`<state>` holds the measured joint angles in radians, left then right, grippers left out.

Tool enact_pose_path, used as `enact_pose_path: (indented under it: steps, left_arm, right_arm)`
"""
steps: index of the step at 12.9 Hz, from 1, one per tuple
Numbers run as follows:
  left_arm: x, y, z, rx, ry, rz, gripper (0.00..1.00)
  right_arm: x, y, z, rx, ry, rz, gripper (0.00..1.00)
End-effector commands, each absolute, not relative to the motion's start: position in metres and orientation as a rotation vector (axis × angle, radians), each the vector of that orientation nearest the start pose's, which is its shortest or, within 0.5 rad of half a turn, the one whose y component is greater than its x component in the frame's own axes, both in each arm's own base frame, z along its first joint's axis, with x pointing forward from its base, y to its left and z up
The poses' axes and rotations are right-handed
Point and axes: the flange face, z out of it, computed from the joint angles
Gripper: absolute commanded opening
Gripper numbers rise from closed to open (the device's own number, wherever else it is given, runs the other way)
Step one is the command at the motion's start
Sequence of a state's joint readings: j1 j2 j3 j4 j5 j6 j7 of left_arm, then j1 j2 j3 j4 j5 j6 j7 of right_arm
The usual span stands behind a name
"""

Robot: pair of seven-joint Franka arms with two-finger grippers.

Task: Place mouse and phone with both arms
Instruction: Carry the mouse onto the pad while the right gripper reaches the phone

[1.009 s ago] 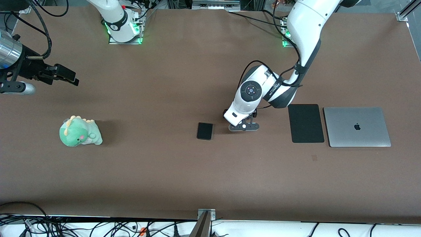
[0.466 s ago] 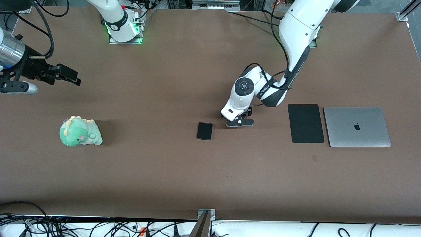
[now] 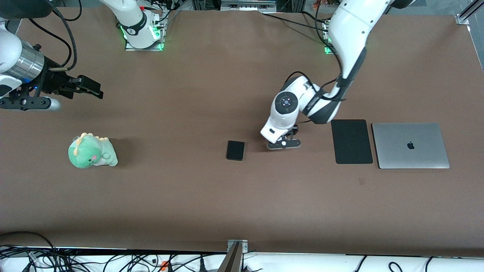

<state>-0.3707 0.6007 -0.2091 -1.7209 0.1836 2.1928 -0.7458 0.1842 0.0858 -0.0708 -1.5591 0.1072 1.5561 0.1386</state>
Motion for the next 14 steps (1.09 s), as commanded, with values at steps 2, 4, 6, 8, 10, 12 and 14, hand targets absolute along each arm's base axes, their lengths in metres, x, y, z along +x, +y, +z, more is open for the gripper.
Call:
enact_pose_path:
  steps: [2,4,6,8,10,12,14]
  left_arm:
    - [0.594,-0.234,0.298,-3.017,0.057,0.26,0.35]
    - [0.61,-0.153,0.294,-3.014,0.153,0.37,0.39]
    - [0.61,-0.098,0.28,-3.018,0.175,0.438,0.39]
    - [0.599,-0.066,0.257,-3.031,0.187,0.461,0.39]
    - [0.584,-0.06,0.24,-3.049,0.203,0.379,0.39]
    - [0.564,-0.048,0.21,-3.087,0.199,0.268,0.4]
    - [0.553,-0.041,0.193,-3.112,0.19,0.172,0.42]
  right_arm:
    - [0.584,0.113,0.556,-3.042,0.026,0.155,1.0]
    - [0.596,0.159,0.521,-3.057,0.105,0.158,1.0]
    - [0.605,0.222,0.474,-3.064,0.225,0.139,1.0]
    - [0.612,0.29,0.421,-3.061,0.334,0.071,1.0]
    - [0.618,0.349,0.372,-3.031,0.444,-0.007,1.0]
    - [0.617,0.398,0.33,-3.012,0.503,-0.06,1.0]
    - [0.609,0.433,0.294,-3.029,0.504,-0.175,1.0]
